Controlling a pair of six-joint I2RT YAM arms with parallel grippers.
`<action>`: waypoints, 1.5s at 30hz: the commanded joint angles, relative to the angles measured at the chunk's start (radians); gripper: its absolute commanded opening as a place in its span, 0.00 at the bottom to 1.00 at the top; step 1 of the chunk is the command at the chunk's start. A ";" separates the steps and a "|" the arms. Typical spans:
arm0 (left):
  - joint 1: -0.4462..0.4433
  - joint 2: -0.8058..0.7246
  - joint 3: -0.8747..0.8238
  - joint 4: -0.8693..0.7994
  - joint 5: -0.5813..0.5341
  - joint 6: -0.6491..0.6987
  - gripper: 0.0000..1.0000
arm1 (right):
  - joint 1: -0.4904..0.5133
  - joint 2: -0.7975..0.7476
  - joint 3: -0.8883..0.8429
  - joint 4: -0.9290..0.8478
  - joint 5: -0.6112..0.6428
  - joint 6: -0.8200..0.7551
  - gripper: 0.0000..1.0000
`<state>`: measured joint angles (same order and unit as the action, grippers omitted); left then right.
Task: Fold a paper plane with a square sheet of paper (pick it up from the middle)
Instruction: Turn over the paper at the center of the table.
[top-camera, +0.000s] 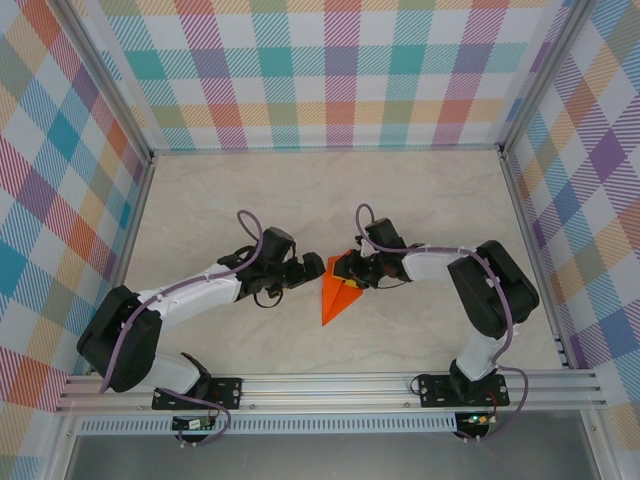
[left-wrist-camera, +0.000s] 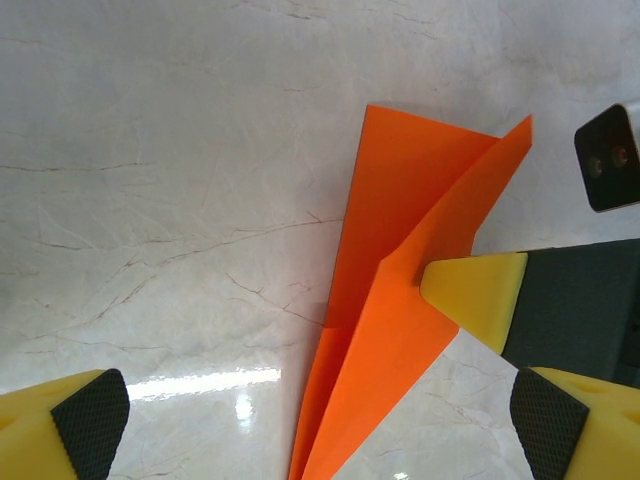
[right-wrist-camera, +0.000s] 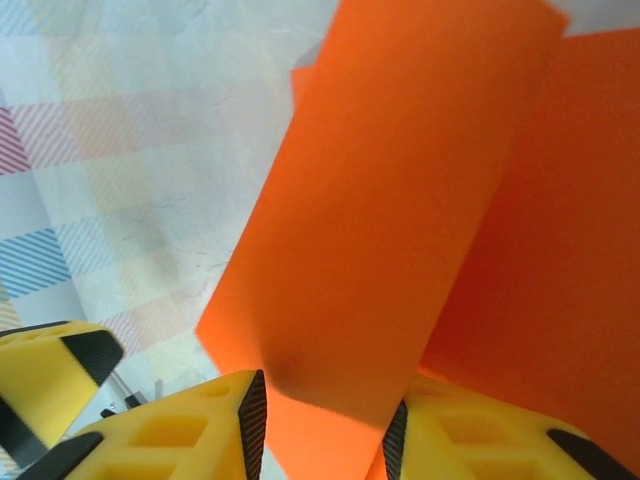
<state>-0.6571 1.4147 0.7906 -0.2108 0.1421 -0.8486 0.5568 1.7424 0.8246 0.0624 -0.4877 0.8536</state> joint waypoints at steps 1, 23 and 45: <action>0.023 0.004 -0.019 0.003 0.023 -0.022 1.00 | 0.008 0.008 -0.011 0.068 -0.042 0.012 0.35; 0.120 -0.114 -0.080 0.101 0.201 -0.058 1.00 | 0.003 -0.106 0.010 0.148 -0.042 0.019 0.04; 0.164 -0.098 -0.111 0.797 0.473 -0.467 0.93 | -0.109 -0.079 0.151 0.561 -0.391 0.506 0.08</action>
<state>-0.4969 1.3010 0.6773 0.4183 0.5915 -1.2530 0.4431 1.6547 0.9623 0.5434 -0.8242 1.2850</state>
